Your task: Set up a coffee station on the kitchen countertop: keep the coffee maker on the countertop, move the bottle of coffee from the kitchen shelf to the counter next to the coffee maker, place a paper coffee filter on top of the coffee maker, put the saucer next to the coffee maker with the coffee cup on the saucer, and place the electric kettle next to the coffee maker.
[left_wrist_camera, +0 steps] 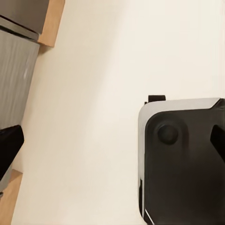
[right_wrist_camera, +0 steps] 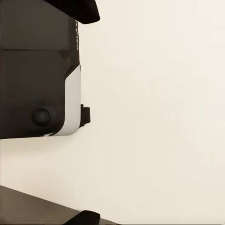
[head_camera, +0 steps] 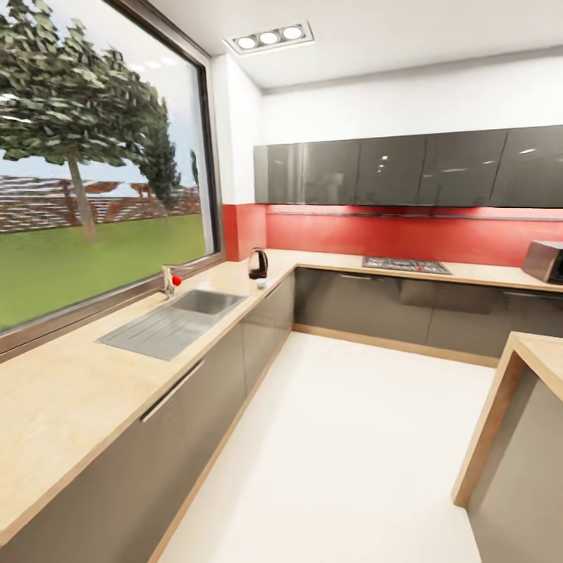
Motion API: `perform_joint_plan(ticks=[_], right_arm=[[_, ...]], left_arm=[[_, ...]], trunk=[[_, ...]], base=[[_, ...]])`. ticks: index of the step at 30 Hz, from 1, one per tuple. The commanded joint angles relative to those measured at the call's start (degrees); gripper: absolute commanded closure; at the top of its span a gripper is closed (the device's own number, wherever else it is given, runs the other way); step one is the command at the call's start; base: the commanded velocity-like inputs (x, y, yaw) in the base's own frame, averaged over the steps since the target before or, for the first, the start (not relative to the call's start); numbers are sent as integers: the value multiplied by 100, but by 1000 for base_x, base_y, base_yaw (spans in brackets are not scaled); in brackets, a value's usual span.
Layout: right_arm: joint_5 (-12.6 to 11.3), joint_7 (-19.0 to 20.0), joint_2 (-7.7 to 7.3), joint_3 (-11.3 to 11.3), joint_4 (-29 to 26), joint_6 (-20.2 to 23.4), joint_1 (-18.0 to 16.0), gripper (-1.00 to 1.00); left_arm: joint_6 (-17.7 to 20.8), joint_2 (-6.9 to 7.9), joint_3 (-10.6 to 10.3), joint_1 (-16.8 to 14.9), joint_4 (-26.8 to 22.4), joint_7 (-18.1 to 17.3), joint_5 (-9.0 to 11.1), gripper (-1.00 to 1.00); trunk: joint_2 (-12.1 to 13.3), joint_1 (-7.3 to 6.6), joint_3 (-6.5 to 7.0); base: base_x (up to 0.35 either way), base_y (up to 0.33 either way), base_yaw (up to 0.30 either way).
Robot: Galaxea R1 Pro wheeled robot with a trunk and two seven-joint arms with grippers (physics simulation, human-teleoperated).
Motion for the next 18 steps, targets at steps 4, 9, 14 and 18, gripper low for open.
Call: perform_joint_plan(ticks=[4,9,14,18], right_arm=[[-59,-17,6,50,6,-20,-2,-100],[23,-17,7,18,14,-24,-2,-100],[1238,-17,21,-654,19,-20,-2,-100],[1864,-17,9,-1575,9,-20,-2,-100]], left_arm=[[-25,7,29,-3,24,12,-59,-100],[-25,9,19,-1,33,12,-59,-100],[-22,5,16,-3,29,12,-59,-100],[-18,7,15,-1,28,12,-59,-100]], trunk=[[-3,4,-2],[-3,4,-2],[-3,4,-2],[-3,4,-2]], base=[[281,-164,0],[281,-165,0],[281,-165,0],[281,-165,0]])
